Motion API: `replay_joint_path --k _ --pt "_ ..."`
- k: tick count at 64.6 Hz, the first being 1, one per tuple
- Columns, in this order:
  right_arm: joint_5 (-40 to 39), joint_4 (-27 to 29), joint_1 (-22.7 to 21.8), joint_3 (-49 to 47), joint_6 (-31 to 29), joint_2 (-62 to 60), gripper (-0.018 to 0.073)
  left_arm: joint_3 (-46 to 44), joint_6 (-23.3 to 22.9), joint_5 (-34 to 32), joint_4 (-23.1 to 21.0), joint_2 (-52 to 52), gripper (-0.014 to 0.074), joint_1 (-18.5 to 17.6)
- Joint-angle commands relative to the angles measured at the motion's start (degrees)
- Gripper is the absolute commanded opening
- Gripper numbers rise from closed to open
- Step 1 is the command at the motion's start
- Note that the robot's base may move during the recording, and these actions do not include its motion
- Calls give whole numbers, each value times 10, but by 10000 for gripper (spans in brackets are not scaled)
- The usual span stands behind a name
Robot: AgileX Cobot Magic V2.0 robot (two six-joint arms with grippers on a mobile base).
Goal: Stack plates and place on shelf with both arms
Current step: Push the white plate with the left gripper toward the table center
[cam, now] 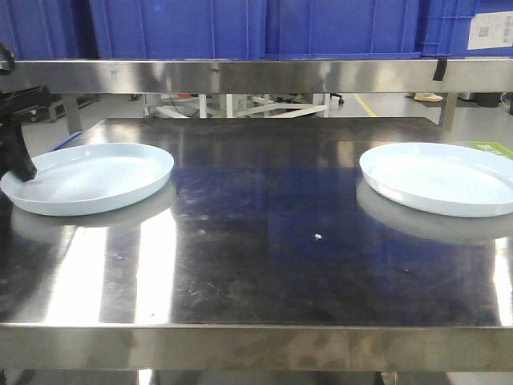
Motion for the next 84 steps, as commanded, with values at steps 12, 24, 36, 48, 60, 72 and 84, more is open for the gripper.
replay_joint_path --k 12,24,36,48,60,72,84 --pt "-48 -3 -2 -1 -1 -10 57 -17 -3 3 -21 -26 83 -5" --pt "-48 -3 -2 -1 -1 -10 57 -47 -3 36 -22 -26 83 -6" --pt "-48 -3 -2 -1 -1 -10 57 -102 -3 80 -44 -26 83 -12" --pt "-48 -3 -2 -1 -1 -10 57 -144 -3 95 -89 -26 83 -48" --pt "-48 -3 -2 -1 -1 -10 57 -149 -3 61 -109 -25 83 -121" --pt "-48 -3 -2 -1 -1 -10 57 -149 -3 -5 -81 7 83 -193" --pt "-48 -3 -2 -1 -1 -10 57 -150 -3 -16 -62 35 82 -219"
